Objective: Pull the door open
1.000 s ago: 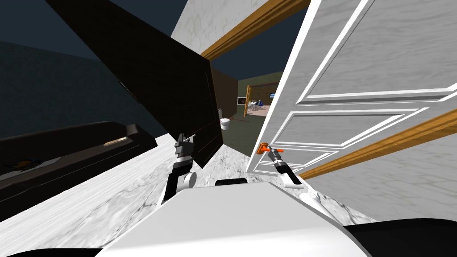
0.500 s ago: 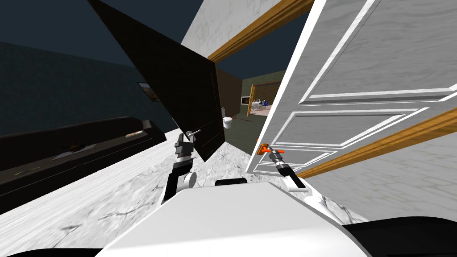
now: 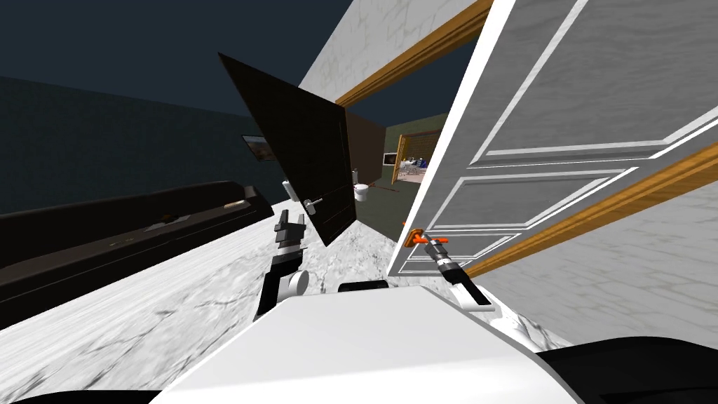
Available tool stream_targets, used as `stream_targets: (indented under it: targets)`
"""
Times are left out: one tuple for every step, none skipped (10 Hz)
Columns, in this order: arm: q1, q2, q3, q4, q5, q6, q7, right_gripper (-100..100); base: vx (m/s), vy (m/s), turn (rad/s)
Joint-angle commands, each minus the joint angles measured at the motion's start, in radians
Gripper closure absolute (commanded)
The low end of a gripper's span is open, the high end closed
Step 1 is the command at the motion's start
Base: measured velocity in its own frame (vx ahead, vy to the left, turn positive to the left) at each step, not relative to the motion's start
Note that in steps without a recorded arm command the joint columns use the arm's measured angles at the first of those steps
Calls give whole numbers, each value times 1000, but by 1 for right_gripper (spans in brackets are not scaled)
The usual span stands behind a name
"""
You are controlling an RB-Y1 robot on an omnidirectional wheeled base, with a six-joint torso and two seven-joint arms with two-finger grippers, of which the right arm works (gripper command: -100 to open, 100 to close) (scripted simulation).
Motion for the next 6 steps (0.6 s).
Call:
stream_targets:
  targets:
    - [7, -12, 6, 3, 0, -16, -9, 100, -117, -33, 114]
    - [11, -19, 10, 5, 0, -26, -14, 100, -212, -45, 172]
    - [16, -27, 14, 7, 0, -37, -19, 100, -226, -53, 153]
    - [21, -35, 18, 10, -1, -49, -26, 100, -206, -80, 144]
    - [26, -44, 23, 12, -1, -61, -32, 100, -221, -89, 152]
    - [31, -53, 27, 15, -1, -73, -38, 100, -195, -73, 159]
